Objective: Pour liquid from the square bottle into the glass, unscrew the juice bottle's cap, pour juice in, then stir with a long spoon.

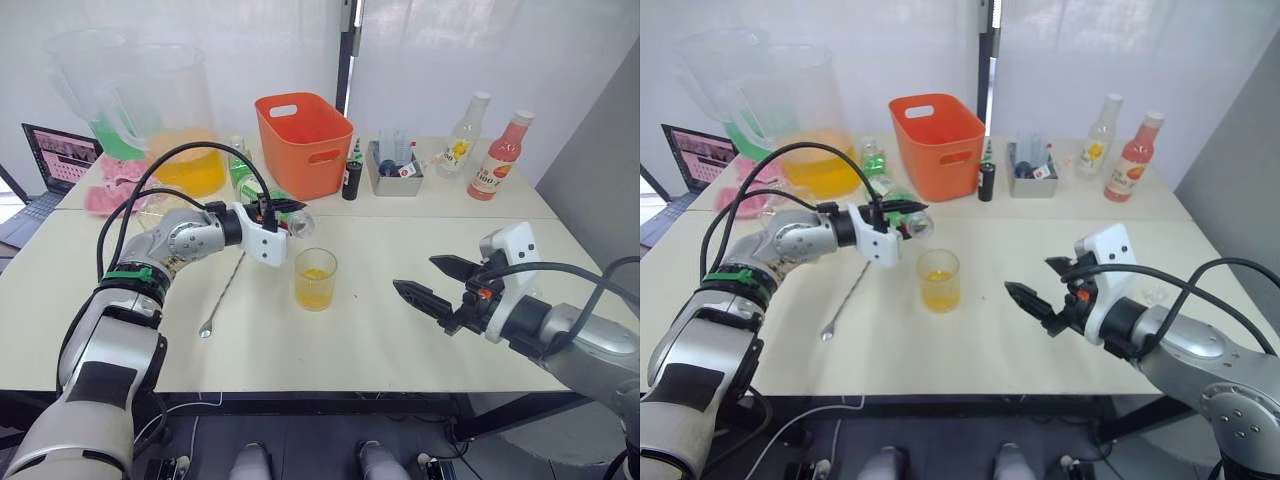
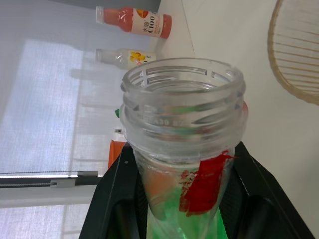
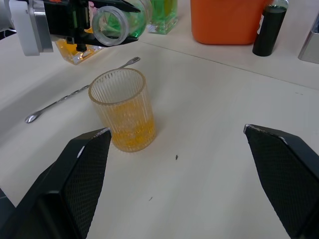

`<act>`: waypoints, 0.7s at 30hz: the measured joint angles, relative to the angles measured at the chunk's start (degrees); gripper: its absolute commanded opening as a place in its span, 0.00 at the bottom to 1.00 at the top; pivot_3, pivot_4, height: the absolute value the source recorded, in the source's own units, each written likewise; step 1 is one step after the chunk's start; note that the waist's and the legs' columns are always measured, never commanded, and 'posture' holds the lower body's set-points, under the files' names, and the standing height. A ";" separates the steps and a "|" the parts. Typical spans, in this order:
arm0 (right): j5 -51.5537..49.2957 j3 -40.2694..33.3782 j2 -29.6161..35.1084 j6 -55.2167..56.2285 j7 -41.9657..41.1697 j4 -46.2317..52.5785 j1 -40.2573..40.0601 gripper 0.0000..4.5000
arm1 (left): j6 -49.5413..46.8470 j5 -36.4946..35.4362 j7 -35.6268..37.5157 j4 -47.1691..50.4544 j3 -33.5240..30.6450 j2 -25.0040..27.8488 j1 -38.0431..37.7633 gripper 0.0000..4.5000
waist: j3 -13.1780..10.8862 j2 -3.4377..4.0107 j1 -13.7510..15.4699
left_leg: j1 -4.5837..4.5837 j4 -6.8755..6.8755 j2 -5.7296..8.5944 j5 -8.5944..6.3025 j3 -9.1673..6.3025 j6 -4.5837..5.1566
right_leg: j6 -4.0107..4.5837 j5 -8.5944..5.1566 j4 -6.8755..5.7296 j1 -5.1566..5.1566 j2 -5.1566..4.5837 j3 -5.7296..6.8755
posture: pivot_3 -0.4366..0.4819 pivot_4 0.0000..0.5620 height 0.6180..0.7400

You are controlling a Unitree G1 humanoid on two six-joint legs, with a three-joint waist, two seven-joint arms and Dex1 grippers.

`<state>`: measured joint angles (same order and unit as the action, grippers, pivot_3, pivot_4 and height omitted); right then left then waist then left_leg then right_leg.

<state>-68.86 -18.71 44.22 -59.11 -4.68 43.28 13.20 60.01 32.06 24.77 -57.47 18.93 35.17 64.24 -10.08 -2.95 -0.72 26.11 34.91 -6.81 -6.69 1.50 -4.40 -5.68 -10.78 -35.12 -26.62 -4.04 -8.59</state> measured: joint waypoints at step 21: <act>0.11 2.00 0.00 0.61 1.19 -0.18 0.03 1.00 | 0.07 10.98 -15.65 -1.31 5.65 0.57 0.33 0.28 | 0.00 0.00 0.04 | -0.05 0.02 0.01 0.00 -0.06 -0.02 | -0.04 0.01 0.01 0.11 -0.01 0.06 | 0.48 0.27 0.92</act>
<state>-68.76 -16.71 44.22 -58.50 -3.49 43.10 13.23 60.08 43.04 9.12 -58.78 24.58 35.74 64.58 -10.08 -2.95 -0.68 26.06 34.92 -6.80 -6.68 1.44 -4.41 -5.72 -10.77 -35.11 -26.51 -4.05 -8.52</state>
